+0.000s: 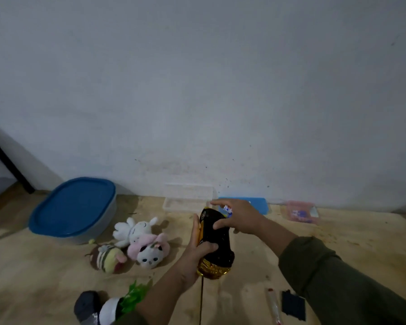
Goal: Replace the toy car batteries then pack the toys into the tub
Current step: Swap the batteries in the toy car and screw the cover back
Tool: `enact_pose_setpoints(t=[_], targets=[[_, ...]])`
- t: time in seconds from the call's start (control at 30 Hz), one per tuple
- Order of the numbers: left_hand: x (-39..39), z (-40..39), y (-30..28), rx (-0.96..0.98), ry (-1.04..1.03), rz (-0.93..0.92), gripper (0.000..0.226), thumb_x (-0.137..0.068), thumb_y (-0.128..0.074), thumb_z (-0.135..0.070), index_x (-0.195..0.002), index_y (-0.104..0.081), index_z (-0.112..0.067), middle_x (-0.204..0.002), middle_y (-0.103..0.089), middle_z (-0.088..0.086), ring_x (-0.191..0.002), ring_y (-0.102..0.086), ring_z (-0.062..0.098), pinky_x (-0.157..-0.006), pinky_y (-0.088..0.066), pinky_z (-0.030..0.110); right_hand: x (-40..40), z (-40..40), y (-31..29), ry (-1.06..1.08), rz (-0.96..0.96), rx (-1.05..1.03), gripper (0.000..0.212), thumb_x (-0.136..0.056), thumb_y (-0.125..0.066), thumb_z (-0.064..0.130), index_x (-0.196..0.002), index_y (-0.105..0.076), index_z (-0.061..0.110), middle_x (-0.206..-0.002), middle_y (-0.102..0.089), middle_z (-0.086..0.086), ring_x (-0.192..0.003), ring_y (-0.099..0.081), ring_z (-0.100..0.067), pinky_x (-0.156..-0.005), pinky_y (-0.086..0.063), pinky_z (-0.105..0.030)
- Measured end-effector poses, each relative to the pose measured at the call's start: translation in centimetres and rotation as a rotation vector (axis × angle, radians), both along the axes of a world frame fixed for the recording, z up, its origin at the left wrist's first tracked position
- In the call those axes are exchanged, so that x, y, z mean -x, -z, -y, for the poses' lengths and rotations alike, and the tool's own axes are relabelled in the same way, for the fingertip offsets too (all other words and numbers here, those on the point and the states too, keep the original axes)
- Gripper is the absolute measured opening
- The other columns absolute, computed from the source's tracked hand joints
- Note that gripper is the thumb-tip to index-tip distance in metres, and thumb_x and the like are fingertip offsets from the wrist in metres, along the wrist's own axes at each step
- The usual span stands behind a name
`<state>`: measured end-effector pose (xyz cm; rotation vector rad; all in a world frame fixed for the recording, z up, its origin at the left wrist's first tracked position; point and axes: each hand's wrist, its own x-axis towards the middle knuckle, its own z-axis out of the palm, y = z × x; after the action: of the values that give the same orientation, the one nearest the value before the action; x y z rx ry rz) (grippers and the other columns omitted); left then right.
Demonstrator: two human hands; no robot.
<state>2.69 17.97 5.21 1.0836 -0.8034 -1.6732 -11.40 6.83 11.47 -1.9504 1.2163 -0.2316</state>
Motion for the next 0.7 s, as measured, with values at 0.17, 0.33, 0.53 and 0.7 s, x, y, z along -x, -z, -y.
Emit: enact_pose_setpoints(t=[0.17, 0.33, 0.53, 0.7], targets=[[-3.1, 1.3, -1.0, 0.069, 0.152, 0.063, 0.115, -0.062, -0.085, -0.026, -0.135, -0.006, -0.067, -0.149, -0.038, 0.002, -0.127, -0.051, 0.025, -0.098, -0.05, 0.041, -0.7, -0.7, -0.8, 0.128, 0.017, -0.133, 0.067, -0.079, -0.074, 0.028, -0.137, -0.041, 0.033, -0.145, -0.036, -0.005, -0.116, -0.051, -0.031, -0.054, -0.058, -0.027], [-3.9, 1.2, -1.8, 0.209, 0.358, 0.427, 0.121, -0.07, -0.084, -0.034, -0.139, 0.012, -0.059, -0.149, -0.033, -0.013, -0.122, -0.047, -0.001, -0.091, -0.05, 0.02, -1.5, -2.1, -1.5, 0.112, -0.125, -0.038, 0.069, -0.076, -0.076, 0.028, -0.136, -0.041, 0.029, -0.139, -0.041, -0.006, -0.1, -0.055, -0.025, -0.056, -0.059, -0.03], [-3.7, 1.6, -1.6, 0.197, 0.36, 0.375, 0.127, -0.067, -0.086, -0.022, -0.132, 0.015, -0.062, -0.136, -0.04, -0.022, -0.119, -0.047, -0.002, -0.094, -0.05, 0.023, -2.6, -3.3, -2.6, 0.472, -0.002, 0.239, 0.032, -0.087, -0.064, 0.036, -0.102, -0.054, 0.009, -0.091, -0.059, -0.011, -0.069, -0.054, -0.023, -0.053, -0.048, -0.034], [-2.0, 2.5, -2.4, 0.204, 0.376, 0.334, 0.131, -0.062, -0.089, -0.026, -0.136, 0.013, -0.06, -0.14, -0.038, -0.02, -0.129, -0.044, 0.01, -0.103, -0.045, 0.034, -3.6, -4.5, -2.1, 0.497, -0.097, 0.428, 0.034, -0.092, -0.048, 0.047, -0.082, -0.048, 0.015, -0.065, -0.05, 0.003, -0.064, -0.05, -0.018, -0.049, -0.031, -0.022]])
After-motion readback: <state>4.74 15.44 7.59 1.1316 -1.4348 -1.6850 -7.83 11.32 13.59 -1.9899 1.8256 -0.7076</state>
